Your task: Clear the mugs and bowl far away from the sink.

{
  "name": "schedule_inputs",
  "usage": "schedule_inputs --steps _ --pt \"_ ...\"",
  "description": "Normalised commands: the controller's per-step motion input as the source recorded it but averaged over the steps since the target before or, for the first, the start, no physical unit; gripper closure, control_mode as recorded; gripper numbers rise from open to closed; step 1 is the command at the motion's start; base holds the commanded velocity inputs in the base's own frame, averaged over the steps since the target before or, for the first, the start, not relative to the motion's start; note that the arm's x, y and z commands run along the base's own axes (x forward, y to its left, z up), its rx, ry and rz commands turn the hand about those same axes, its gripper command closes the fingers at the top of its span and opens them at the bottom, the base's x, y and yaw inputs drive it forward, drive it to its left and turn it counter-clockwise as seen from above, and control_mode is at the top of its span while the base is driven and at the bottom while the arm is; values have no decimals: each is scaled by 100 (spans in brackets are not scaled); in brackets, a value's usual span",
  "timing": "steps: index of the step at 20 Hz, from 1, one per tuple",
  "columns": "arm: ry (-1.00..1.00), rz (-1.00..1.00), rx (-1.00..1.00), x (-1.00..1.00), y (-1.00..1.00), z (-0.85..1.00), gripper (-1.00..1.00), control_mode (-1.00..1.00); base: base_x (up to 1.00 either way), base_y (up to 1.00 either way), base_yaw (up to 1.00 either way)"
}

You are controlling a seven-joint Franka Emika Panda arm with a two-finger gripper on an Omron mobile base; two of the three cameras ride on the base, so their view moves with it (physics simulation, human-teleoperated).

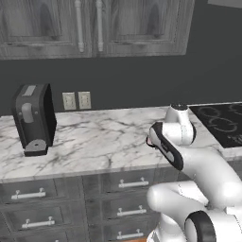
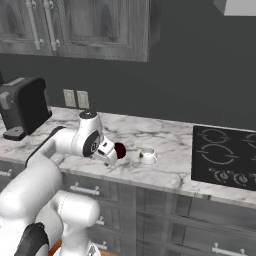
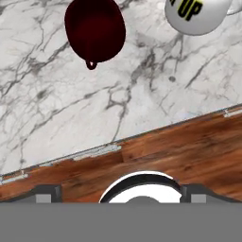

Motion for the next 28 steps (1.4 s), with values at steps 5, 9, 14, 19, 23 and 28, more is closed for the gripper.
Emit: schedule_inputs --steps 5,9,14,19,23,28 --pt "0 2 0 -13 -2 3 -100 100 -47 -7 14" --pt "0 0 0 0 0 0 -100 100 -73 -3 48" --pt "0 0 0 0 0 0 -100 100 -51 -13 85" --pt "0 0 0 0 0 0 -100 100 -43 0 99" --pt "0 0 0 0 0 0 -100 100 -50 0 100" --pt "0 0 0 0 0 0 -100 100 -65 0 98"
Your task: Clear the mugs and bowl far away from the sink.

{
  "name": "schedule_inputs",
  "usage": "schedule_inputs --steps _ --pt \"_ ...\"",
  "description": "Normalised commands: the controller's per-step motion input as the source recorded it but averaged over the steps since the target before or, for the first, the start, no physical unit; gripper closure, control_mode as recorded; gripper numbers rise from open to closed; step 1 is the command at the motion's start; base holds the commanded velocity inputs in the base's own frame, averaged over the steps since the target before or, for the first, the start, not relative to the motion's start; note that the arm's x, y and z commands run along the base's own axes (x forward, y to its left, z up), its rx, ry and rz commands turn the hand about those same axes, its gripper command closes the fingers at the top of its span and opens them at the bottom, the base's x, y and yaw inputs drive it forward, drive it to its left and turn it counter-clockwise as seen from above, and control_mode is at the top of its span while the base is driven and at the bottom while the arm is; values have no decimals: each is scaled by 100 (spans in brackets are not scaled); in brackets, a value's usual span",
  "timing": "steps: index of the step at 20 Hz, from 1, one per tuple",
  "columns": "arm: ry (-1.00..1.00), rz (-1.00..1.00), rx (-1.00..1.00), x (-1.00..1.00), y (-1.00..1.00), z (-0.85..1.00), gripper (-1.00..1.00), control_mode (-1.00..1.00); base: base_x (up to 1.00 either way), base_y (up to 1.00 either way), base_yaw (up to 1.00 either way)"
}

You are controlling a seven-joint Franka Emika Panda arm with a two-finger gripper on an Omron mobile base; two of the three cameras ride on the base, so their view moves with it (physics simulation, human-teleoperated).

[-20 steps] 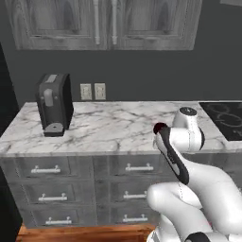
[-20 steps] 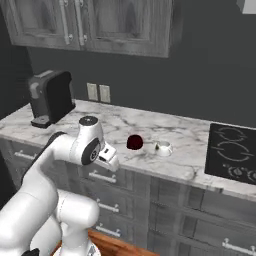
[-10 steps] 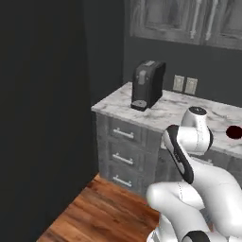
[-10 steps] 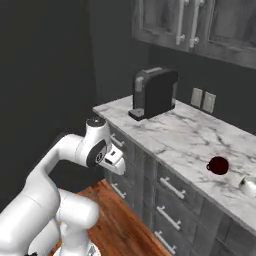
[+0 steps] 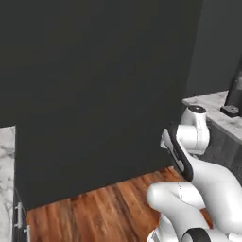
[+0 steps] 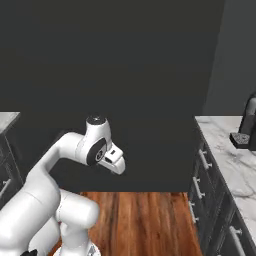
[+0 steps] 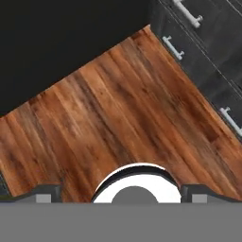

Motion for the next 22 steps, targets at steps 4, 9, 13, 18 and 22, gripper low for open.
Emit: schedule_inputs --steps 4,9,13,18,22 --pt "0 0 0 0 0 0 -100 100 -72 0 95" --pt "0 0 0 0 0 0 -100 100 -54 -1 96" --pt "0 0 0 0 0 0 -100 100 -31 0 98" --pt "0 0 0 0 0 0 -100 100 -11 -7 94" --pt "0 0 0 0 0 0 -100 100 0 -41 75"
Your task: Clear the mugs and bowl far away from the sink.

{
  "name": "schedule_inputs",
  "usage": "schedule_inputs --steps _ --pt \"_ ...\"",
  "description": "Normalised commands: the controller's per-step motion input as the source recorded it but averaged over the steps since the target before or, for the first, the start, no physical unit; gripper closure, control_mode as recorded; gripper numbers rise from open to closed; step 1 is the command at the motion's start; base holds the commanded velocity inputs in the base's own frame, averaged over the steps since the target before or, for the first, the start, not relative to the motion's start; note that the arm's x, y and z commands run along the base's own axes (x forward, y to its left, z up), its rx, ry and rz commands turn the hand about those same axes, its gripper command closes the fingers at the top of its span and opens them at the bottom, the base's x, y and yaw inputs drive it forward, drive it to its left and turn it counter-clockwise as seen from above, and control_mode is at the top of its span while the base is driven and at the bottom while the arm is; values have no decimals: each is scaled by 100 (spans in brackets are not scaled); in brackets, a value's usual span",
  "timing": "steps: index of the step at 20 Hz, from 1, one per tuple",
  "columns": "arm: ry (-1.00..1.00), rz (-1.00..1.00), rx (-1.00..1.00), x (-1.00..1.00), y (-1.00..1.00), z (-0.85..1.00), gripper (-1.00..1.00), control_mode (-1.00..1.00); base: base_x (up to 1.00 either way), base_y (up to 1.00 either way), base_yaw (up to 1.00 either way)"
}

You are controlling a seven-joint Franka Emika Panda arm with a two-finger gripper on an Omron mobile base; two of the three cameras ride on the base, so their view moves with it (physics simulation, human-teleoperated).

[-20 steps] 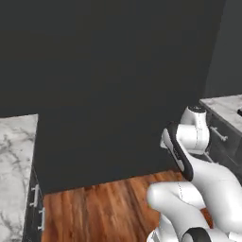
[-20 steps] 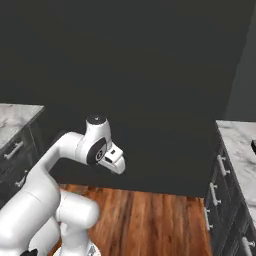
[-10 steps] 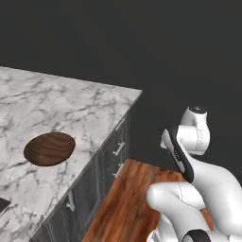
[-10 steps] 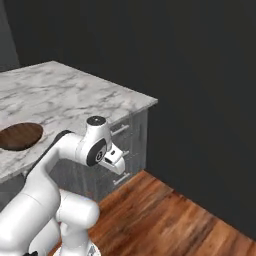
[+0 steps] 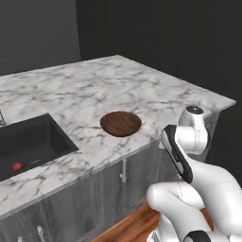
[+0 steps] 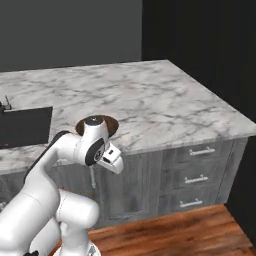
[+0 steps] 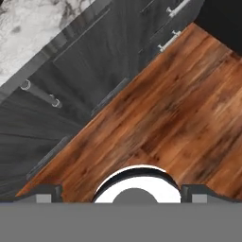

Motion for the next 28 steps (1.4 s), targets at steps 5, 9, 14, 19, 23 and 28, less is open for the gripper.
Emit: schedule_inputs --steps 5,9,14,19,23,28 --pt "0 0 0 0 0 0 -100 100 2 -54 57" --pt "0 0 0 0 0 0 -100 100 4 -53 42" --pt "0 0 0 0 0 0 -100 100 31 -44 42" --pt "0 0 0 0 0 0 -100 100 52 -23 30" --pt "0 0 0 0 0 0 -100 100 36 -13 12" --pt "0 13 1 51 -6 0 -100 -100 5 -3 1"
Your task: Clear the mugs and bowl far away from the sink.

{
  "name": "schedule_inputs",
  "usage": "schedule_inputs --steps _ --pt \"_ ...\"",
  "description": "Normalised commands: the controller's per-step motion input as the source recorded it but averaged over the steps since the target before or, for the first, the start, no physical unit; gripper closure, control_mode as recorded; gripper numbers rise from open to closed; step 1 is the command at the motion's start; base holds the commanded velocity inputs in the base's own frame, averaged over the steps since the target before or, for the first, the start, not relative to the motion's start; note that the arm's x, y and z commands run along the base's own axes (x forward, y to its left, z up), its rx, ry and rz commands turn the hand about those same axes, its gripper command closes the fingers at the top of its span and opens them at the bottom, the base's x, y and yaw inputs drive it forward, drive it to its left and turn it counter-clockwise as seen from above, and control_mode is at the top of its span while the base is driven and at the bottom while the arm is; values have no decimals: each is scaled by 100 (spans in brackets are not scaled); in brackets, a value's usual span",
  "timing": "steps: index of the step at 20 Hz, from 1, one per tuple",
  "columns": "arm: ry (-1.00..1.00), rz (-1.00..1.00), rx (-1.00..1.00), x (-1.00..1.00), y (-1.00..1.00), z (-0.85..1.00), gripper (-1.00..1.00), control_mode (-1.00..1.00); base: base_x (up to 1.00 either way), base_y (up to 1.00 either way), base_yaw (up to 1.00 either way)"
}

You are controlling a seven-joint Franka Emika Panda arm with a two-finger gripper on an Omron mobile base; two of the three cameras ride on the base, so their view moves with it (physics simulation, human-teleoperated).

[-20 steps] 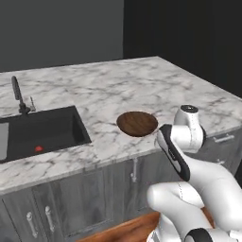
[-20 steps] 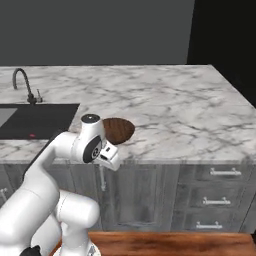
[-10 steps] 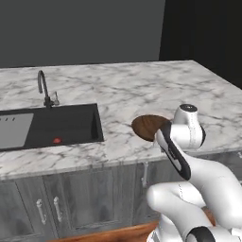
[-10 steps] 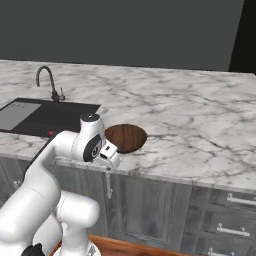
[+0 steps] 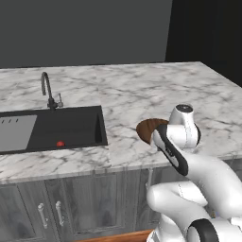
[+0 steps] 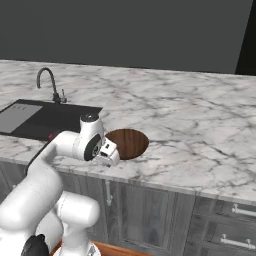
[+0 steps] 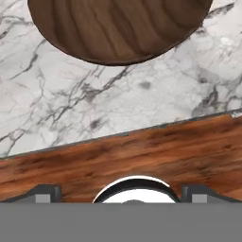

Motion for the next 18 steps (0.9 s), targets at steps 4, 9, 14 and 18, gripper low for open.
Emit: schedule_inputs --steps 4,9,14,18 --pt "3 29 0 100 4 2 -100 -100 0 0 0" --pt "11 24 -2 92 0 5 -100 -100 0 0 0" --pt "24 19 -18 87 0 -4 -100 -100 0 0 0" --pt "18 19 -23 65 22 -31 -100 -100 0 0 0"
